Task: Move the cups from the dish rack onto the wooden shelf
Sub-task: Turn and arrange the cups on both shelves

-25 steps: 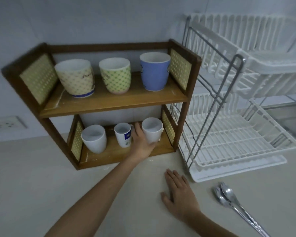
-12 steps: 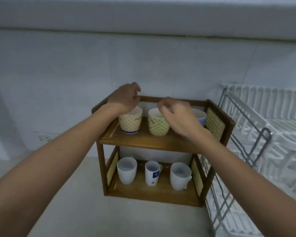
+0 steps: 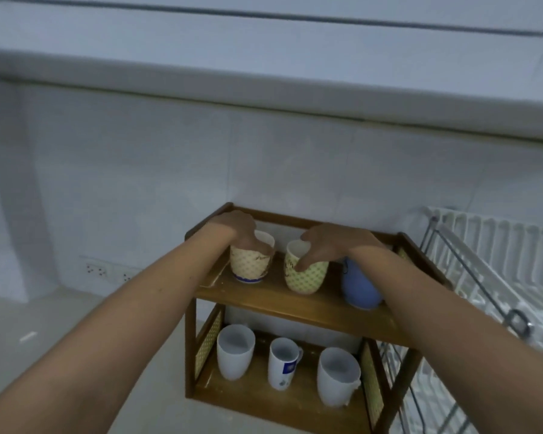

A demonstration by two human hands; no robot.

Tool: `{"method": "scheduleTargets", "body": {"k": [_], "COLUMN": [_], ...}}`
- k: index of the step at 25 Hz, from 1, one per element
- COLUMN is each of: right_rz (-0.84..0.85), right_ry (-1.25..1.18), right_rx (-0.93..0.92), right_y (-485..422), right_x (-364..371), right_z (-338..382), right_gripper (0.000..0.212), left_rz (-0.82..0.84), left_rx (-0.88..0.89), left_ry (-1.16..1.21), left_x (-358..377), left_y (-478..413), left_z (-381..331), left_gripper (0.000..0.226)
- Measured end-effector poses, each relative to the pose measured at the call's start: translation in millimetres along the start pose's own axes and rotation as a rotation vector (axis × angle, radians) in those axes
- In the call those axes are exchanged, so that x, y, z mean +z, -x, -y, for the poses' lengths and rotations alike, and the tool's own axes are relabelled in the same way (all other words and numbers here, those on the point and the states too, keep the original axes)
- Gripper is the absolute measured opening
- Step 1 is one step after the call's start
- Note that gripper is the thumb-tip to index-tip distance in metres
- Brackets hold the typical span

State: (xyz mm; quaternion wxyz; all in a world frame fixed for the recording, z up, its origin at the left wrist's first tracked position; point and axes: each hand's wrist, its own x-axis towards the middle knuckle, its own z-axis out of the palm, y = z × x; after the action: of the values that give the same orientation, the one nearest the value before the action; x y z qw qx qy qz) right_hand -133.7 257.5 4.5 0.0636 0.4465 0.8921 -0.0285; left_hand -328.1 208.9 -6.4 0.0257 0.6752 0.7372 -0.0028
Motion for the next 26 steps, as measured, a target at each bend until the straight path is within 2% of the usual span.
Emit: {"method": "scheduleTargets", "body": {"k": [2, 5, 8, 11, 13, 15, 18, 23, 26], "right_rz": [-0.004, -0.075, 0.038, 0.137, 0.078, 0.008, -0.026, 0.185, 0.146], "right_ry": [0.034, 0.024, -0.028, 0.031, 0.032, 0.010, 0.067, 0.061, 0.098], "right_rx": [0.032, 0.052, 0.044, 0.016, 0.023, 0.065, 0.108, 0.066, 0.057], "right_y": [-0.4, 1.0, 7.6, 12.1, 10.8, 7.6, 1.2, 1.9, 4.4], "right_x": [3.5, 10.3, -2.6, -18.8, -19.3, -12.1, -0.7, -14.9, -16.8], "right_z": [2.9, 6.7, 4.9, 3.3, 5.8, 11.3, 17.3, 13.7, 17.3], "right_gripper": [0.081, 0.071, 0.087, 0.078, 0.086, 0.097, 0.092, 0.083, 0.084], "left_rz": [0.040, 0.108, 0.088, 0.035, 0.036, 0.042, 0.071, -0.007, -0.010], "left_rx": [0.050, 0.095, 0.067, 0.072, 0.110, 0.118, 0.138, 0.119, 0.147], "left_ry": [-0.020, -0.048, -0.010, -0.110, -0.116, -0.031, 0.012, -0.048, -0.061], "left_x": [-8.3, -18.6, -14.8, -11.9, -14.5, -17.1, -15.7, -6.7, -9.5], "left_y": [2.4, 6.0, 6.3, 5.3, 5.2, 3.2, 1.4, -5.8, -8.6], "left_z": [5.1, 14.0, 12.0, 6.0, 8.3, 15.5, 20.7, 16.4, 18.2], "left_gripper": [0.082, 0.085, 0.089, 0.082, 0.075, 0.078, 0.080, 0.086, 0.085]}}
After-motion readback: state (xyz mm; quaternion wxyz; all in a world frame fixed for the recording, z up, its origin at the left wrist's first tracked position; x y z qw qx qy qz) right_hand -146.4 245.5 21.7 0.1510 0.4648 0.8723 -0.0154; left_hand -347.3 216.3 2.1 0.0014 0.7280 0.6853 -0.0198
